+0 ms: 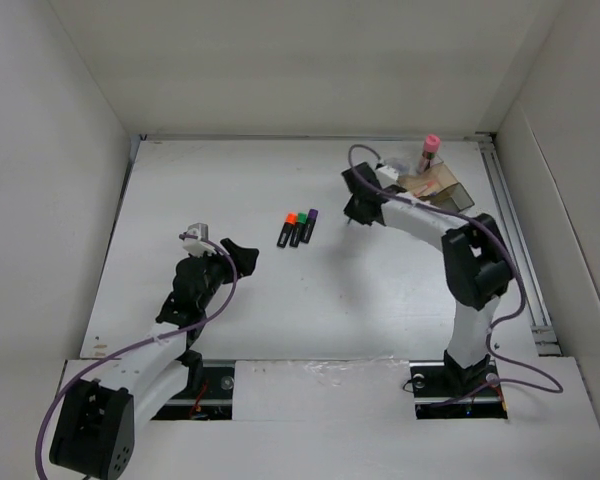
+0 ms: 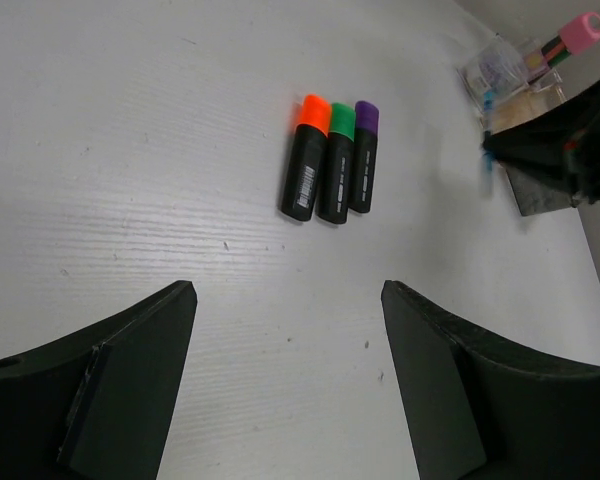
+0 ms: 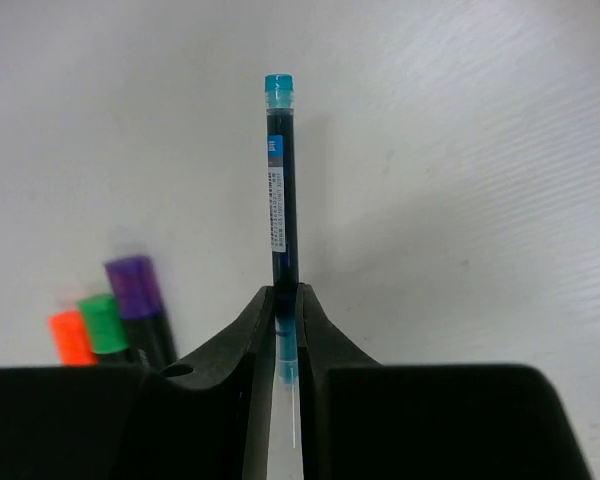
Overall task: Sort the stationery into containers
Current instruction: Pick up the pen from the center of the board, then place the pen in the storage box.
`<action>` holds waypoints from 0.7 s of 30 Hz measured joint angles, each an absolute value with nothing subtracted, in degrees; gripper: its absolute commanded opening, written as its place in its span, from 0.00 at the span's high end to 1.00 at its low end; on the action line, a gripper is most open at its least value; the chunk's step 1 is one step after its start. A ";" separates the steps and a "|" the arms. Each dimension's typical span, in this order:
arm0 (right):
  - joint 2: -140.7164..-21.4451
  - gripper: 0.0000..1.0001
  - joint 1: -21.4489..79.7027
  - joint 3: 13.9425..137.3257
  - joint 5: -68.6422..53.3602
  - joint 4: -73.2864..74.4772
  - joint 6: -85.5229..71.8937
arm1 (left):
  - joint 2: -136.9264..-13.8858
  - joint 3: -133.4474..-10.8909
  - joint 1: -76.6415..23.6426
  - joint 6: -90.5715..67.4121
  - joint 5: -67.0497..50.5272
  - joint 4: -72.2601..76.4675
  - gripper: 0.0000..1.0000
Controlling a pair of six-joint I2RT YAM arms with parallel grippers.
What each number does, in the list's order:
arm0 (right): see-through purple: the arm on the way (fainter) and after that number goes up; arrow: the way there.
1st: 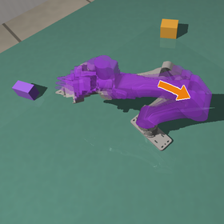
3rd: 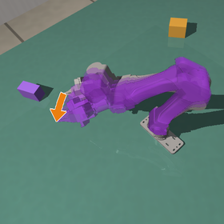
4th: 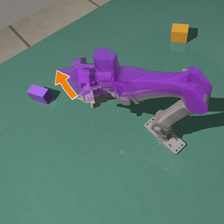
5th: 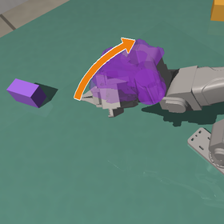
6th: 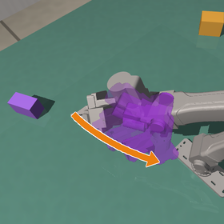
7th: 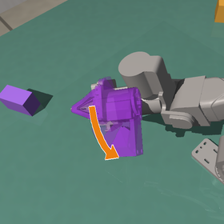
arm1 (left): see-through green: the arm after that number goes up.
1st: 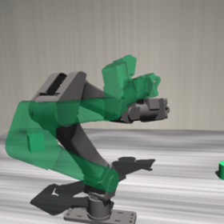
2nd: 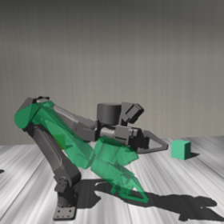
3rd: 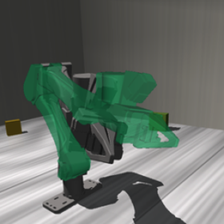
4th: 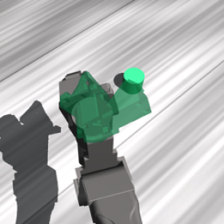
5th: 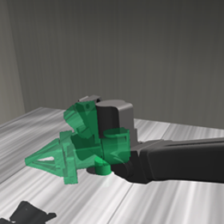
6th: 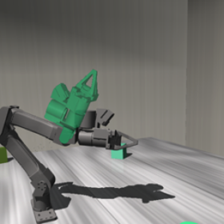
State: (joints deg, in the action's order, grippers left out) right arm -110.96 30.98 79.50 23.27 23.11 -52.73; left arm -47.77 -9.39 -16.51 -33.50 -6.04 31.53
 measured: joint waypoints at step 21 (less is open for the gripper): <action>-105.01 1.00 -5.67 75.00 -8.88 12.12 -62.24 | -53.25 -9.39 -16.51 -33.45 -6.04 33.04 0.28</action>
State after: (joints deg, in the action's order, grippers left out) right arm -105.01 -5.67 75.00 -8.88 12.12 -62.24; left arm -53.25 -9.39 -16.51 -33.45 -6.04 33.04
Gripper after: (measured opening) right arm 0.157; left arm 0.719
